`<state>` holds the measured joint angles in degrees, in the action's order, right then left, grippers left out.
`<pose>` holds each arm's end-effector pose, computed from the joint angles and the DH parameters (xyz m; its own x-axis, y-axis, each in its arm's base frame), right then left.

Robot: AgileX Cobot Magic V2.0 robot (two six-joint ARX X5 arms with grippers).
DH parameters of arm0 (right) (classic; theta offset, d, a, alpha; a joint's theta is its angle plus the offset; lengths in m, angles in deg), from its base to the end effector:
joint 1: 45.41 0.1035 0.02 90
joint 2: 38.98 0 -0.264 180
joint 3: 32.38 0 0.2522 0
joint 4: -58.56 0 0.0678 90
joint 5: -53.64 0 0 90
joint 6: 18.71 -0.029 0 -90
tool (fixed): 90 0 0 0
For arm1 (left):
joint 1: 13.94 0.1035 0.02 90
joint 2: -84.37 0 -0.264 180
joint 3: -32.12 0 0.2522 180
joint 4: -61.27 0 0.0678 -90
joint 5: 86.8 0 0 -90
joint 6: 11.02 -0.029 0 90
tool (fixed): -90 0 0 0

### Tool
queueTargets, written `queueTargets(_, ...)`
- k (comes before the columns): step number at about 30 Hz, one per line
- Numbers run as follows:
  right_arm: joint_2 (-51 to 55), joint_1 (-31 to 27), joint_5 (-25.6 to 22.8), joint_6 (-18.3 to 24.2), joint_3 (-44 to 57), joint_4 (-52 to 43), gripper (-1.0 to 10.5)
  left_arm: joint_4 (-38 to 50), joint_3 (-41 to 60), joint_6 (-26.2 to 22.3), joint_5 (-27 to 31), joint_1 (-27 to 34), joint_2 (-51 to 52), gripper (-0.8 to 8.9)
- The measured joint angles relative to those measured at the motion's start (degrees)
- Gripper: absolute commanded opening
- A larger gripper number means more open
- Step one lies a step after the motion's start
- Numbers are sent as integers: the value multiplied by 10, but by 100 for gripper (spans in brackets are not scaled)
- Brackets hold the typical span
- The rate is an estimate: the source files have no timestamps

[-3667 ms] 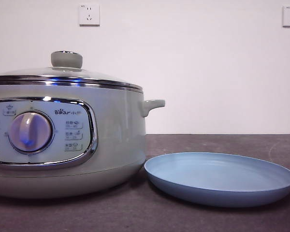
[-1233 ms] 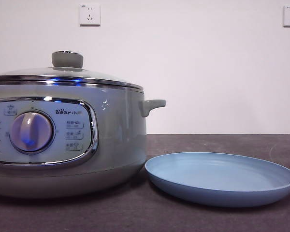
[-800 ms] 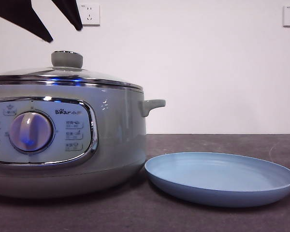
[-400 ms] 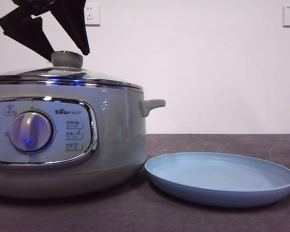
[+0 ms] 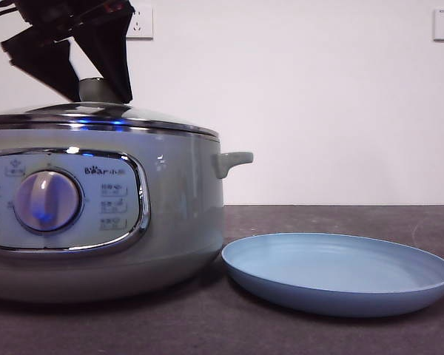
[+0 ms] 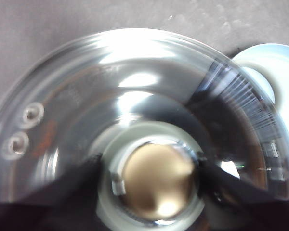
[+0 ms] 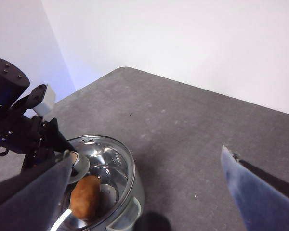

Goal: Take the potato out from the steamer,put the potato on the plate,close the lid

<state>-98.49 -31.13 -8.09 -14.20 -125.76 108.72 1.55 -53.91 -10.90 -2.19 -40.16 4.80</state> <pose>0.1759 0.0590 0.4454 0.7024 0.6675 -0.2470 -0.6771 0.7336 0.0570 0.2506 -0.1264 0.3140 0.4928 -0.3474 -0.7978 0.4888 0.8691 -0.0765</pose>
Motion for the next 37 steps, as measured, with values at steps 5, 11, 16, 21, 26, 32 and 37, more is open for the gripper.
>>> queueTargets(5,0,0,0,0,0,0,532,-2,-2,-5,-2,-2,0,-8)
queueTargets(11,0,0,0,0,0,0,532,-20,-19,-8,-2,-2,-6,-8)
queueTargets(16,0,11,0,-4,0,-7,532,-36,-67,-11,-1,-2,-7,-8)
queueTargets(21,0,31,0,-12,0,-13,532,-29,-130,-12,-2,-2,24,-8)
queueTargets(26,-9,67,0,-21,0,-15,532,-10,-163,-12,-2,-2,84,-8)
queueTargets(32,-53,117,0,-33,-2,-17,532,7,-169,-17,32,-2,170,-8)
queueTargets(37,-109,173,-33,-40,-18,-17,532,8,-169,-32,103,-2,244,-8)
